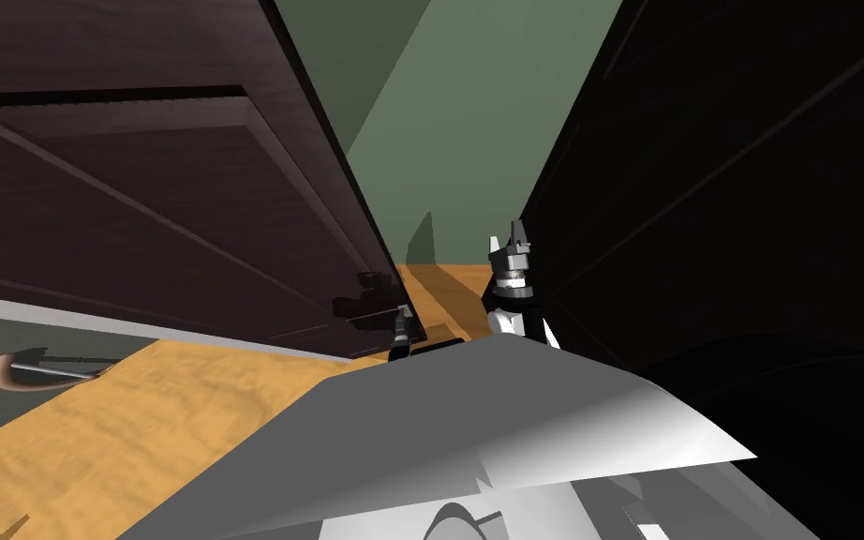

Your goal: Push the door open

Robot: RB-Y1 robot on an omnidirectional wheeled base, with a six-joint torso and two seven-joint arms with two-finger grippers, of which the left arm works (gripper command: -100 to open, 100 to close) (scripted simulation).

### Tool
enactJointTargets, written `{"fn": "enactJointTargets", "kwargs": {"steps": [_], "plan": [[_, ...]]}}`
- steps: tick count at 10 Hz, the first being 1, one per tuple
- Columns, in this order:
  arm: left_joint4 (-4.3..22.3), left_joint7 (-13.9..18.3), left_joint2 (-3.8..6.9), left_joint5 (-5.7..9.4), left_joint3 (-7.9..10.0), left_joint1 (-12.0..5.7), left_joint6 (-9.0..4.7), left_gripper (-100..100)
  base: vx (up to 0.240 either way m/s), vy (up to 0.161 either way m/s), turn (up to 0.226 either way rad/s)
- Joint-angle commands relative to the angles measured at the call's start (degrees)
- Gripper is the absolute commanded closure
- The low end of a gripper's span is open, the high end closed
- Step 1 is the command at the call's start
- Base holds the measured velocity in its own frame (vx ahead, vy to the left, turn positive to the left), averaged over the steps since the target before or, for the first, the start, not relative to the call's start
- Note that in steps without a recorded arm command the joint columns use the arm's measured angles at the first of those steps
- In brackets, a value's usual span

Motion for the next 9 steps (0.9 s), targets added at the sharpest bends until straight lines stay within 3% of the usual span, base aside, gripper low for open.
{"fn": "enactJointTargets", "kwargs": {"steps": [1, 4, 9], "plan": [[0.0, 0.0, 0.0, 0.0, -0.01, 0.04, -0.08, 100, -0.013, 0.001, 0.002], [0.2, -0.1, 0.19, 0.26, 0.62, 0.03, 0.11, 100, 0.035, -0.012, 0.011], [0.5, -0.5, 0.63, 1.11, 2.8, -0.38, 0.15, 100, 0.172, -0.037, 0.039]]}}
